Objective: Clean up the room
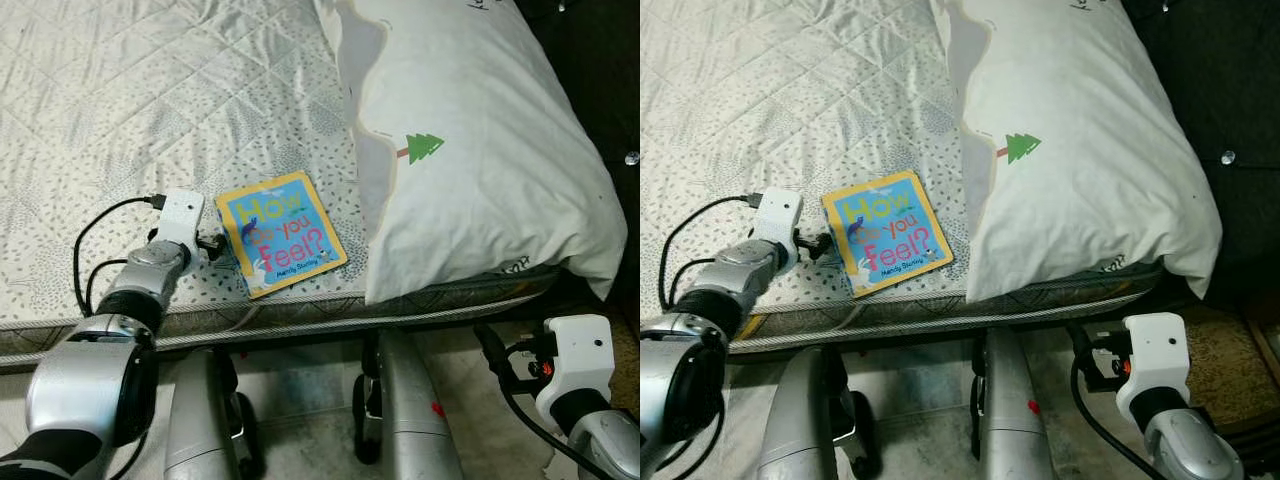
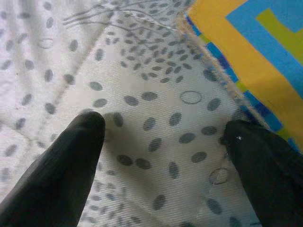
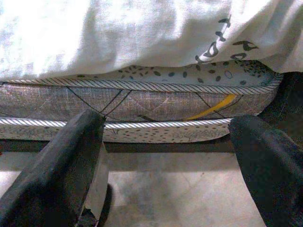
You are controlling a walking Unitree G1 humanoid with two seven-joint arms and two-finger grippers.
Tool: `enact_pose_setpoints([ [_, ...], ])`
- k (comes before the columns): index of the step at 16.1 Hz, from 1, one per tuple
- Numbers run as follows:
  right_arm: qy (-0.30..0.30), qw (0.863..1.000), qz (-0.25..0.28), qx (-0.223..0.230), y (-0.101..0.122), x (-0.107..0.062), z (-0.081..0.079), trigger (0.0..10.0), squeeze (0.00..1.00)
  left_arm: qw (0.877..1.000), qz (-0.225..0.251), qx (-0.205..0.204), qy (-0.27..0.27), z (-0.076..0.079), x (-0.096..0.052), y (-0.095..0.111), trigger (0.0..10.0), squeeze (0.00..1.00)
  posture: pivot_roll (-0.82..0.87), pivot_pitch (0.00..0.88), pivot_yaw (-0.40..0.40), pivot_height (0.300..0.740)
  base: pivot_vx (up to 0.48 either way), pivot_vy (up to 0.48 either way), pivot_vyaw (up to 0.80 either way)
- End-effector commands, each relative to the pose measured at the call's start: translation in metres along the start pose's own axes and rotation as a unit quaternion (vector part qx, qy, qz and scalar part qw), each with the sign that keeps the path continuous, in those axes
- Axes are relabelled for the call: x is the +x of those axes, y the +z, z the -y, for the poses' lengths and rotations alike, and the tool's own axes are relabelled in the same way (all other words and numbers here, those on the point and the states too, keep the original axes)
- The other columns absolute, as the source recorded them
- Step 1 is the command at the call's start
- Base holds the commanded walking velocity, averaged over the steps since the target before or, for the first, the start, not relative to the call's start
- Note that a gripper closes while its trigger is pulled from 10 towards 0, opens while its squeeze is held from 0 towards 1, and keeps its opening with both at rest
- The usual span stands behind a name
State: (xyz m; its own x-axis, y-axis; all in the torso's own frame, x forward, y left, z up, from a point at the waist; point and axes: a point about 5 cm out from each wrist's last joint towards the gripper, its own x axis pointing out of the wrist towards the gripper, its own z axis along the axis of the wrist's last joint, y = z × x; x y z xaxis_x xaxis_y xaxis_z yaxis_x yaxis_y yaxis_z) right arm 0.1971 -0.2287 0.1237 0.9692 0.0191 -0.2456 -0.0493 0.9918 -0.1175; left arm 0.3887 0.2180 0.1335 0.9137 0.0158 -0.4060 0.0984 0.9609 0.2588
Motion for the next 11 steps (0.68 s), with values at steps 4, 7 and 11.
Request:
enact_pose_setpoints([
  [4, -0.013, 1.000, -0.012, 0.003, -0.007, -0.006, 0.004, 10.0, 0.00, 0.999, -0.006, 0.013, 0.050, -0.033, -0.007, -0.003, 10.0, 0.00, -0.24, 0.382, -0.004, 0.580, 0.000, 0.000, 0.00],
  [7, -0.014, 1.000, -0.012, 0.002, -0.007, -0.007, 0.005, 10.0, 0.00, 0.998, 0.017, 0.026, 0.060, -0.033, -0.007, 0.009, 10.0, 0.00, -0.25, 0.382, -0.002, 0.580, 0.000, 0.000, 0.00],
  [11, -0.021, 1.000, -0.011, 0.001, -0.006, -0.010, 0.007, 10.0, 0.00, 0.998, 0.031, 0.053, 0.014, 0.001, 0.001, 0.022, 10.0, 0.00, -0.26, 0.385, 0.004, 0.580, 0.000, 0.000, 0.00],
])
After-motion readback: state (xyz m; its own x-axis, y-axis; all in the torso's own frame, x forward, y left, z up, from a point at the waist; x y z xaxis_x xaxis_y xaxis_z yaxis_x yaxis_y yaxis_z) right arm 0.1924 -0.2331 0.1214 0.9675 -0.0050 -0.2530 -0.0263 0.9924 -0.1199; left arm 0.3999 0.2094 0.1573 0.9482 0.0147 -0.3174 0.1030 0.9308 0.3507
